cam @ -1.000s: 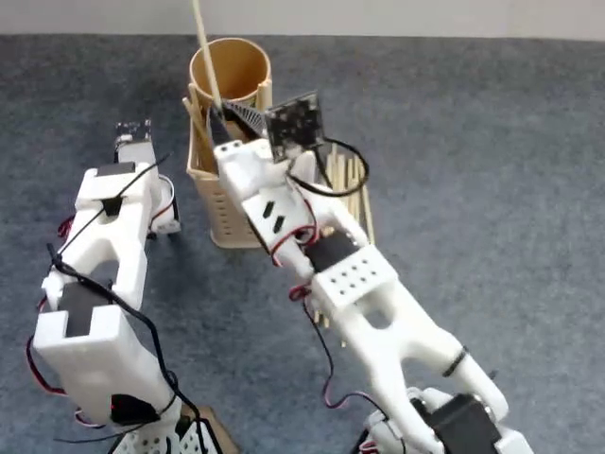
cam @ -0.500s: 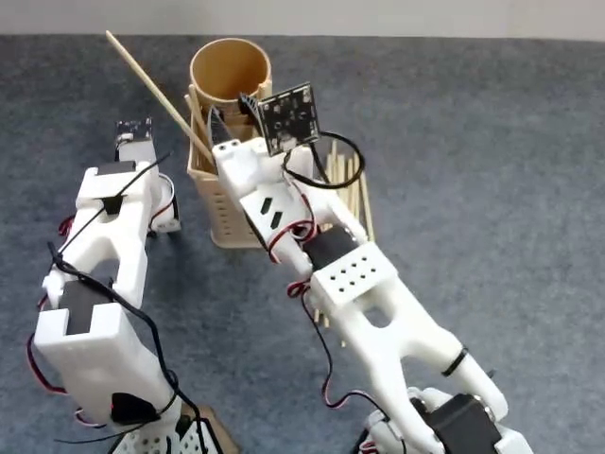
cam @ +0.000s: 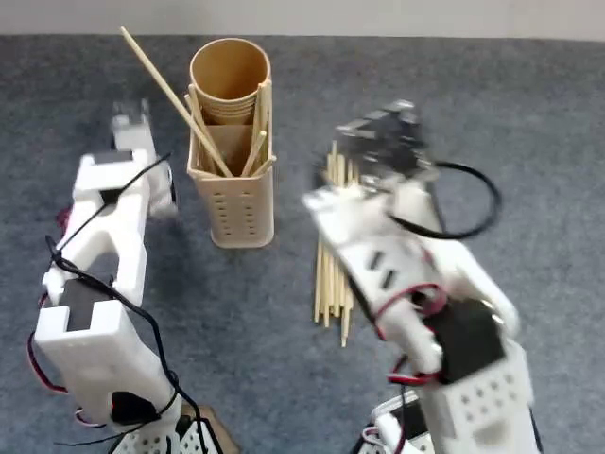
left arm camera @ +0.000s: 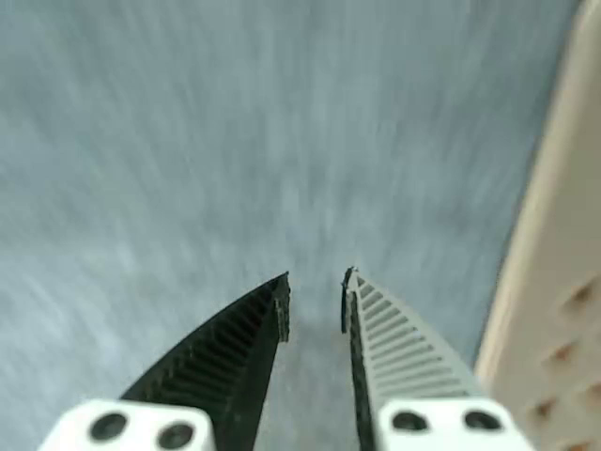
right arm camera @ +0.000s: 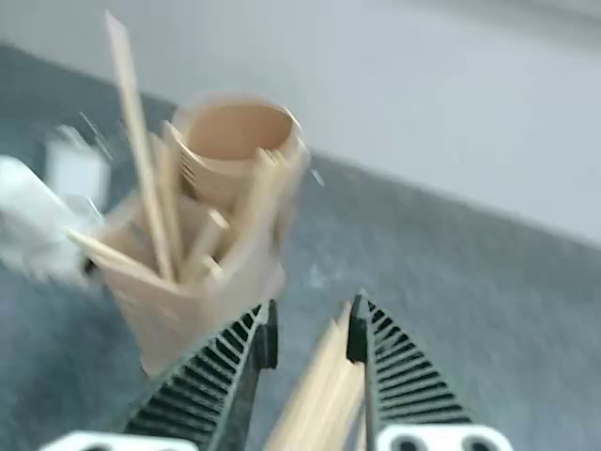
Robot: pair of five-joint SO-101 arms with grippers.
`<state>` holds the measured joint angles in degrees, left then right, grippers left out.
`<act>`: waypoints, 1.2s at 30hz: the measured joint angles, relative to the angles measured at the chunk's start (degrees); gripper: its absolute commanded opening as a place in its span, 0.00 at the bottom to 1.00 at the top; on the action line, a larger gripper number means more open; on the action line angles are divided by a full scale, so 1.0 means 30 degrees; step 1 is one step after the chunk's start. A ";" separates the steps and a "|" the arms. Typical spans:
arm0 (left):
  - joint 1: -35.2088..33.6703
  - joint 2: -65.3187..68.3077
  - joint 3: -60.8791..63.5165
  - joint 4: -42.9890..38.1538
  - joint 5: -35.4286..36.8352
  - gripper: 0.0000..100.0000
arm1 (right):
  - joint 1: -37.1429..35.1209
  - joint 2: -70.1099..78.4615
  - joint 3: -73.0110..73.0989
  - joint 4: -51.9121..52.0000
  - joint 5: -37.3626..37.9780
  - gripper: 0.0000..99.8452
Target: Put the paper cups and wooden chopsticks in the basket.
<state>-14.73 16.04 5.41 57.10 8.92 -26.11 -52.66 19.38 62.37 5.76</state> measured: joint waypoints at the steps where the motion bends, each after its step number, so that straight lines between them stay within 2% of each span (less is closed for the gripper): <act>1: 0.0000 0.0029 -0.1201 0.0117 0.0000 0.13 | 0.0703 -0.0234 0.0527 0.0645 0.0000 0.13; 5: 0.0000 0.0029 -0.6095 0.1875 -0.0059 0.13 | 0.2227 -0.0469 0.4601 0.0440 0.0850 0.13; 12: 0.0000 0.0029 -1.5766 0.6652 -0.0147 0.13 | 0.2696 -0.0440 1.3216 -0.4542 0.1377 0.13; 16: 0.0293 0.0029 -1.9516 0.8352 -0.0147 0.13 | 0.3546 -0.0440 1.5473 -0.6447 0.1377 0.13; 22: 0.0293 0.0322 -2.0484 1.0286 -0.0176 0.13 | 0.5011 -0.0440 1.6088 -0.7326 0.1377 0.13; 30: -0.0586 0.3370 -1.9985 1.0022 -0.0176 0.13 | 0.5128 -0.0440 1.7289 -0.7355 0.1377 0.13; 36: 0.1231 0.3956 -2.1480 0.9729 -0.0176 0.13 | 0.5128 -0.0469 1.7817 -0.7941 0.1377 0.13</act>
<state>-11.03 27.91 -59.03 86.29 8.40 -10.73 -54.07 72.84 38.55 9.89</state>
